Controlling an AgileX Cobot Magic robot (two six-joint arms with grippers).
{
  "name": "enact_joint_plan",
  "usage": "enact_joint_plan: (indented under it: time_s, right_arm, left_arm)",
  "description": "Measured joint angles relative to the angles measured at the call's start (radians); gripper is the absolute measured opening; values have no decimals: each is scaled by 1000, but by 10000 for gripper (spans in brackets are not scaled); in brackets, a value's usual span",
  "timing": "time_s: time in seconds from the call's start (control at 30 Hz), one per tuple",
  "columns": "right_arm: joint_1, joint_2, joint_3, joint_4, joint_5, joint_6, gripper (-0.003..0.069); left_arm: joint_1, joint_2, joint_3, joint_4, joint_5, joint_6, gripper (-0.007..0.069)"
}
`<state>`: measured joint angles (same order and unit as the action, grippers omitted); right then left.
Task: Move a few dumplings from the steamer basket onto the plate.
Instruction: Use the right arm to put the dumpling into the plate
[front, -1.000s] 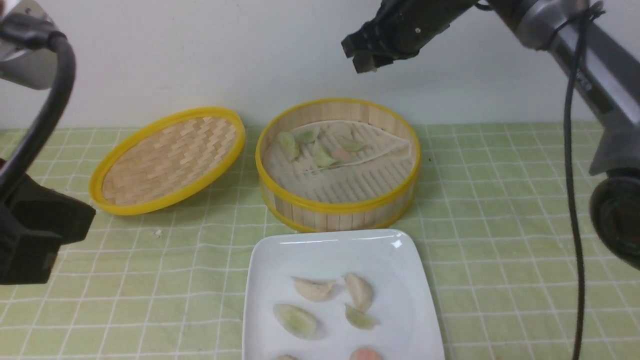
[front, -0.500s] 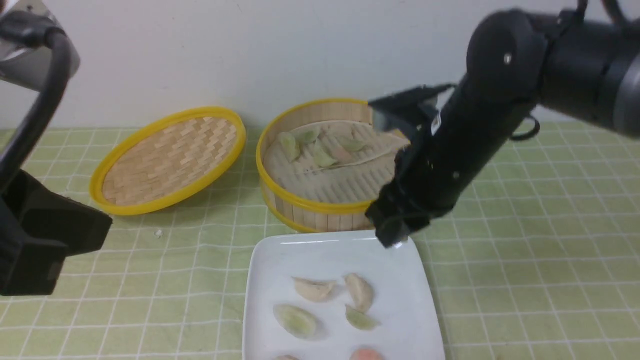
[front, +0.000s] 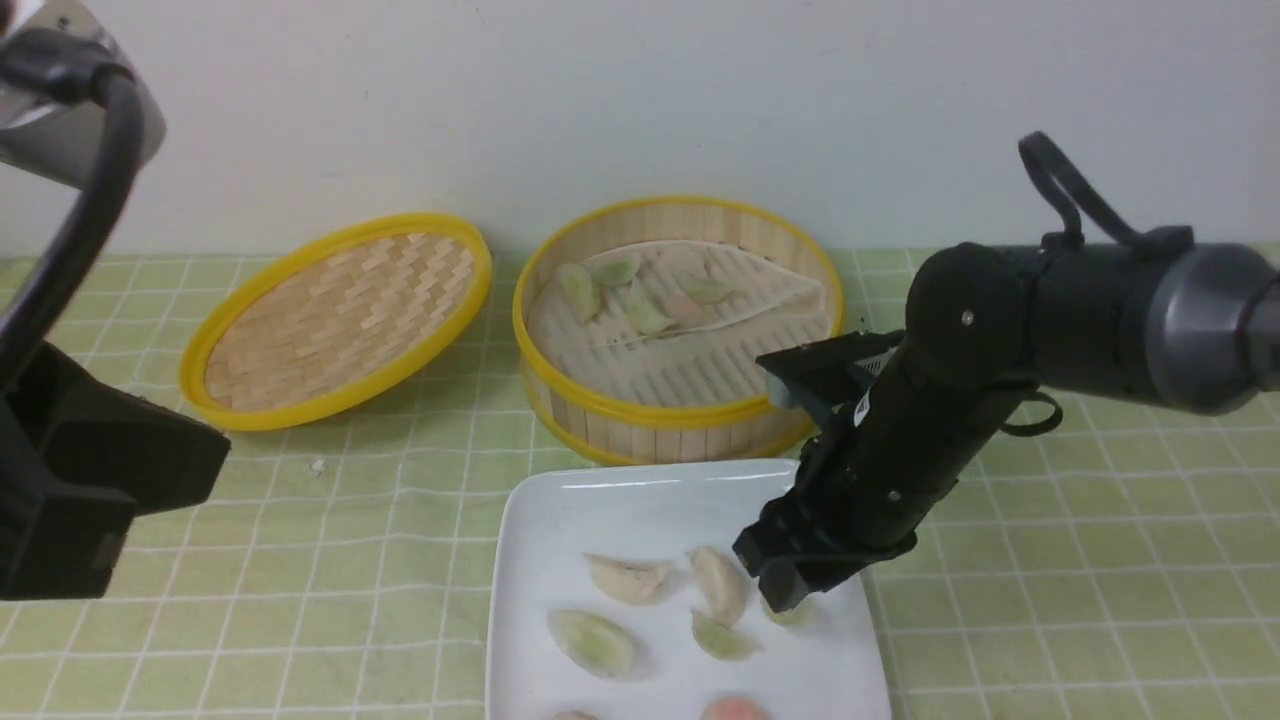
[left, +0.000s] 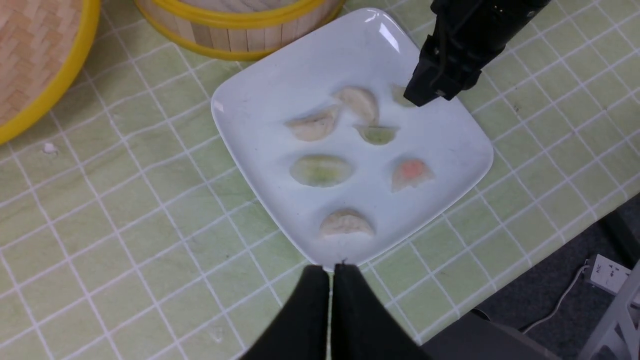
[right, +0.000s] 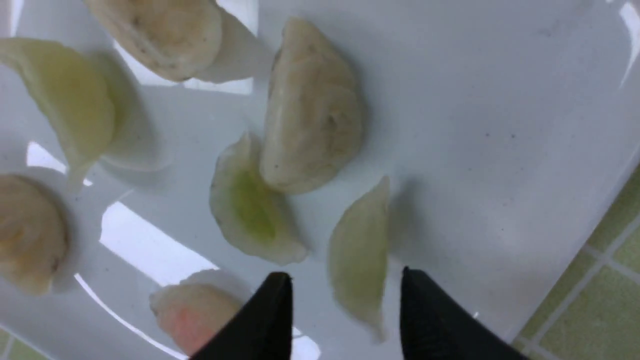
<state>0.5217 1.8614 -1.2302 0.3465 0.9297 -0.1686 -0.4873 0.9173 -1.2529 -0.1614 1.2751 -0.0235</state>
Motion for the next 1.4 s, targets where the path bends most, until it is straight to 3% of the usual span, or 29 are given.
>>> enact_joint_plan:
  time_s: [0.1,0.23,0.5,0.57,0.67,0.87,1.03,1.27,1.4]
  right_arm:
    - [0,0,-2,-1,2,0,458]
    - [0,-20,-24,-1,53,1,470]
    - [0,-338,-72,-98,282,106,75]
    - [0,-464,-72,-150,297,153,16]
    - [0,-672,-70,-226,296,211,-8]
    - [0,-1101,31,-363,141,295,-13]
    - [0,-1522,271,-419,-123,356,-15]
    - [0,-1848,569,-426,-309,411,-15]
    - [0,-1881,640,-448,-360,433,-15]
  left_arm:
    - [0,0,0,-1,0,1,-6]
    - [0,0,0,-4,0,2,-6]
    - [0,0,0,-7,0,15,-6]
    - [0,0,0,-7,0,24,-6]
    - [0,0,0,-7,-8,24,-6]
    - [0,0,0,-7,-83,35,-6]
    - [0,0,0,-8,-146,45,-6]
    - [0,0,0,-9,-193,46,-6]
    - [0,1,2,-13,-201,48,-6]
